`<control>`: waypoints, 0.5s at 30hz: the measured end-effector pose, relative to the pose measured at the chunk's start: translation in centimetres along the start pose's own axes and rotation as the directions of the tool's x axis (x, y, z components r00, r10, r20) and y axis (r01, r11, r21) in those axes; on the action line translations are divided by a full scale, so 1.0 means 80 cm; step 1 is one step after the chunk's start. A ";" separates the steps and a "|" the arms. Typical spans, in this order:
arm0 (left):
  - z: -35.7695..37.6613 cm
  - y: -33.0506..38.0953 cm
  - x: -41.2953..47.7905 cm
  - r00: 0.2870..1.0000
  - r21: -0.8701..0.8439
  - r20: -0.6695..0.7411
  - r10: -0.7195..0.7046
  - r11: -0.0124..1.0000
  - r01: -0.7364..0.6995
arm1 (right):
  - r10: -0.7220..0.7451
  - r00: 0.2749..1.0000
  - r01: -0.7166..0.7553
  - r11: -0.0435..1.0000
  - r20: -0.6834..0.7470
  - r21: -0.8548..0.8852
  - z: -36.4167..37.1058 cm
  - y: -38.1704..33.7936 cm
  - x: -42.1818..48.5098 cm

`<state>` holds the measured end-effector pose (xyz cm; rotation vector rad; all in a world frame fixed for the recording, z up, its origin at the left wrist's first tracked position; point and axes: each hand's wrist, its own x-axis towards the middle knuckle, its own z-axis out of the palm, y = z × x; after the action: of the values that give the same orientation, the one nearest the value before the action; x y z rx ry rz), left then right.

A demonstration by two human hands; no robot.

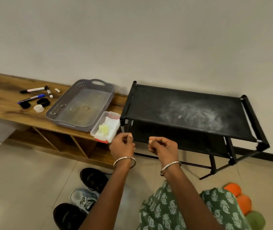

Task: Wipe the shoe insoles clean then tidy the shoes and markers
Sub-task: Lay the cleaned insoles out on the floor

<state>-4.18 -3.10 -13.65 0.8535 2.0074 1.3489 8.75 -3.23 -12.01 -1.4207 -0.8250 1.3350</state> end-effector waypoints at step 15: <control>0.233 0.050 -0.235 0.765 -0.032 0.643 0.038 0.999 -0.023 | 0.026 0.884 0.117 0.954 -0.466 0.275 -0.305 -0.004 -0.022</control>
<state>22.46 -5.59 -14.07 1.1541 1.4307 0.9053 32.33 -9.68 -13.28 -1.3878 -0.3185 0.9677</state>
